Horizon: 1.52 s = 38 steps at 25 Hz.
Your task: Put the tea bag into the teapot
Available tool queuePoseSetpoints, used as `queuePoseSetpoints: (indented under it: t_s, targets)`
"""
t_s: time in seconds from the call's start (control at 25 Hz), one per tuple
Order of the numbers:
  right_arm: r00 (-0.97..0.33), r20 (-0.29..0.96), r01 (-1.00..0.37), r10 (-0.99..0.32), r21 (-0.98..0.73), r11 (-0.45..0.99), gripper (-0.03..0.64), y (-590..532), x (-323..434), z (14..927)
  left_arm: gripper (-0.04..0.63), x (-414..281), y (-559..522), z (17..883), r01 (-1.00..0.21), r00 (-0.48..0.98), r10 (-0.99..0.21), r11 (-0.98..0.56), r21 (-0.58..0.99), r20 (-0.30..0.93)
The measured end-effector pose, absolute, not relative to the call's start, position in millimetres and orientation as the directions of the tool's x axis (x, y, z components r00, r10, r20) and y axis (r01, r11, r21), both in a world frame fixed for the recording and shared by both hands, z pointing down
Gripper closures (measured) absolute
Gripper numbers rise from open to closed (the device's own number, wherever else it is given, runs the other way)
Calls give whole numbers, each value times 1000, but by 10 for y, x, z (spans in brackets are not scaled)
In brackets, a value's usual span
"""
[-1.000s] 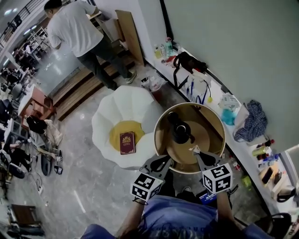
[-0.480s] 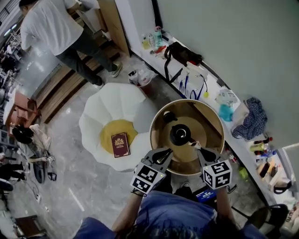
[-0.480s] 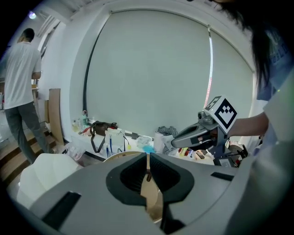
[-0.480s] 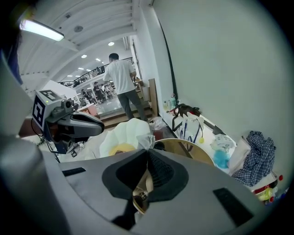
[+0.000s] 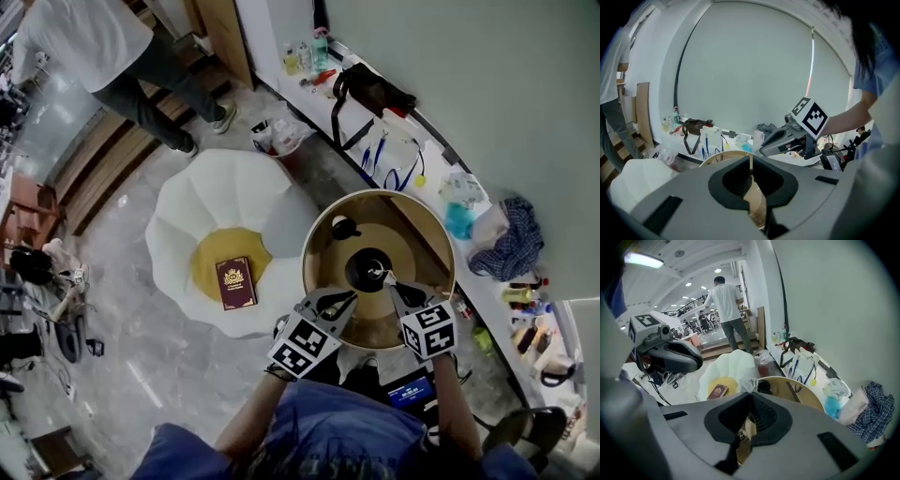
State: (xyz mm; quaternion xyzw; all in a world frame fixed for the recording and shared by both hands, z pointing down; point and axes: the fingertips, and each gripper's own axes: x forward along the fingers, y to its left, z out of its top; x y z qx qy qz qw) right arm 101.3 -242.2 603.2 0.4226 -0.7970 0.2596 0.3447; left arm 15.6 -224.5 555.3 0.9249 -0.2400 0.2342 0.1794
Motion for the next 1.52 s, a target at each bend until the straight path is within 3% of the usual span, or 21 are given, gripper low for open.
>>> queuePoseSetpoints:
  t_s: [0.68,1.08,1.52]
  targets:
    - [-313,908,-818,-279,-108,565,597,-2761,980,7365,577,78,-2579,6055,-539,780,-337,-789,294,527]
    - [-92,960,-688,-265,131,714,597,-2816,981,7716,577,-5,-2498,6132,-539,785,-325,-778,322,528]
    - [-106,961,-682,-256,117,722,586,-2845,932,7762,577,-185,-2483,6163,-570,759,-340,-759,315,555]
